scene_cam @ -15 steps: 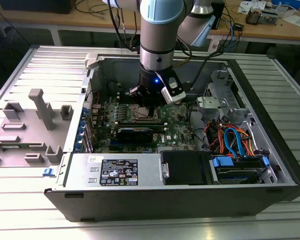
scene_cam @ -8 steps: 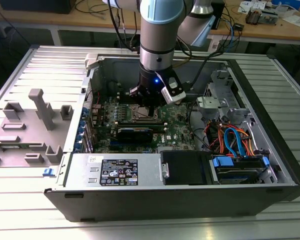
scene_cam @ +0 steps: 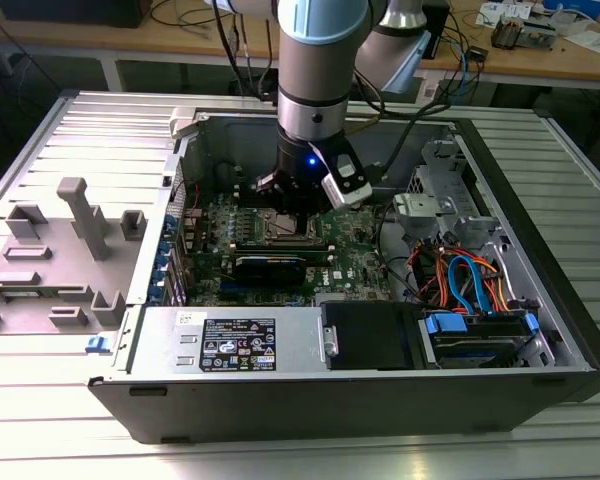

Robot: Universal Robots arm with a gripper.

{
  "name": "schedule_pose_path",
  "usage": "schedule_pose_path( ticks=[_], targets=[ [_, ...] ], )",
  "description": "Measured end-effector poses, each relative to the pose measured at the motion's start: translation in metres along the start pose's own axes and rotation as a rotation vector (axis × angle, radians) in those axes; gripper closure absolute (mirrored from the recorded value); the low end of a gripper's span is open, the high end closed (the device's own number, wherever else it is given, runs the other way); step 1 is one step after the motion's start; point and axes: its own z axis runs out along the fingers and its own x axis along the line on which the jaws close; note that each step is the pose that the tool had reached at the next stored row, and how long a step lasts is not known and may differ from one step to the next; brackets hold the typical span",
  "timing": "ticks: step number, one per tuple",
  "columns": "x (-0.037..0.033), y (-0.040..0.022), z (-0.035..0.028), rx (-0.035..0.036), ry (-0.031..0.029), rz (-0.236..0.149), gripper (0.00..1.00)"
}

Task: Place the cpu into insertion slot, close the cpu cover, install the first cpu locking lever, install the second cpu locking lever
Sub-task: 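Install the second cpu locking lever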

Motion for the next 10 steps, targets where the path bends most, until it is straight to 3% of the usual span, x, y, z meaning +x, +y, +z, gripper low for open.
schedule_pose_path(
  ticks=[3,5,6,10],
  targets=[
    [0.0071,-0.0044,0.0006,-0.0180,-0.0008,0.000,0.89],
    [0.0109,-0.0059,0.0007,-0.0432,-0.0019,0.000,0.89],
    [0.0128,-0.0101,0.0014,-0.0606,-0.0027,0.000,0.89],
    [0.0141,-0.0122,0.0020,-0.0624,-0.0028,0.000,0.89]
  ],
)
